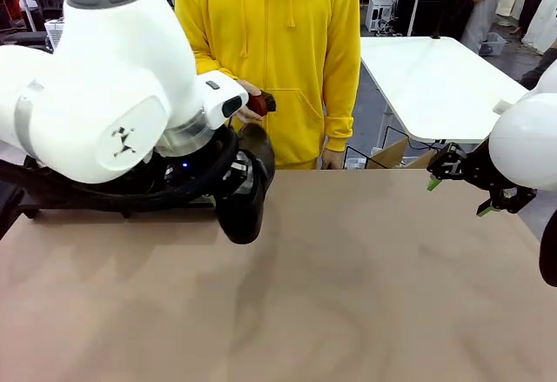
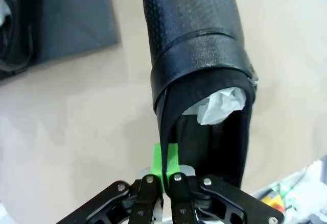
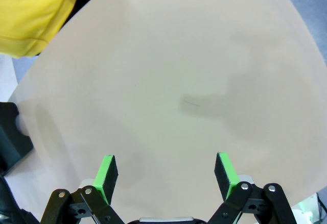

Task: Organize the shoes by placing them on the stand.
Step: Place the Shoe from the middle of the table onto the Shoes Stand.

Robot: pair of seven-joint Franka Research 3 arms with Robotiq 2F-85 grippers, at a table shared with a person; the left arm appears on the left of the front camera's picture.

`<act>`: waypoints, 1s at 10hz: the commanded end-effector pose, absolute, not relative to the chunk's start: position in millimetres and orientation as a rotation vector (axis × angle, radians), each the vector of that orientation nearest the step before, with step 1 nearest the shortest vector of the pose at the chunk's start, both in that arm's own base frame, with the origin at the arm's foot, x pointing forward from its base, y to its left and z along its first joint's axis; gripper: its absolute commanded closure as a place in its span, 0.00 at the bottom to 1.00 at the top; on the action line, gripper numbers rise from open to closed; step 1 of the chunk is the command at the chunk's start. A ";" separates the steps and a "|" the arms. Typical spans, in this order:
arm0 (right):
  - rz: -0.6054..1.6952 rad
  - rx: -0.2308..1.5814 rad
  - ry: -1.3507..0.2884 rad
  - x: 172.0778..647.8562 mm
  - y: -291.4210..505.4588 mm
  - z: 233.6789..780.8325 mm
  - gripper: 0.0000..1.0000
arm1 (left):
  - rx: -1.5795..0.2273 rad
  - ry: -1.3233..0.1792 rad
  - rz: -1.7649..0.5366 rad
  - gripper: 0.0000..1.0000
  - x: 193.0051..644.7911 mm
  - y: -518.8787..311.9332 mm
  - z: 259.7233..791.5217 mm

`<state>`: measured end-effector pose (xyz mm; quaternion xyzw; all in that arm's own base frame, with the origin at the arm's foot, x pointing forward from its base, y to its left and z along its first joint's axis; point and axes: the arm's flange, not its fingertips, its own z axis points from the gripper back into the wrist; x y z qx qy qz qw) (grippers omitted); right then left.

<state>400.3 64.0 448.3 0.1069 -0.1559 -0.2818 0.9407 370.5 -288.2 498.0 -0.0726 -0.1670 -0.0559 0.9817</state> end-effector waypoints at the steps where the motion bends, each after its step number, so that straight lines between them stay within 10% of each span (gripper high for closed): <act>1: -0.553 0.230 -0.316 399.9 61.8 447.6 0.00 | -0.133 -0.389 -0.142 1.00 370.5 -298.2 498.7; 6: -0.553 0.230 -0.316 399.9 61.8 447.6 0.00 | -0.140 -0.350 -0.146 1.00 366.6 -298.9 494.8; 10: -0.553 0.230 -0.316 399.9 61.8 447.6 0.00 | -0.079 -0.593 -0.059 1.00 424.0 -262.4 470.8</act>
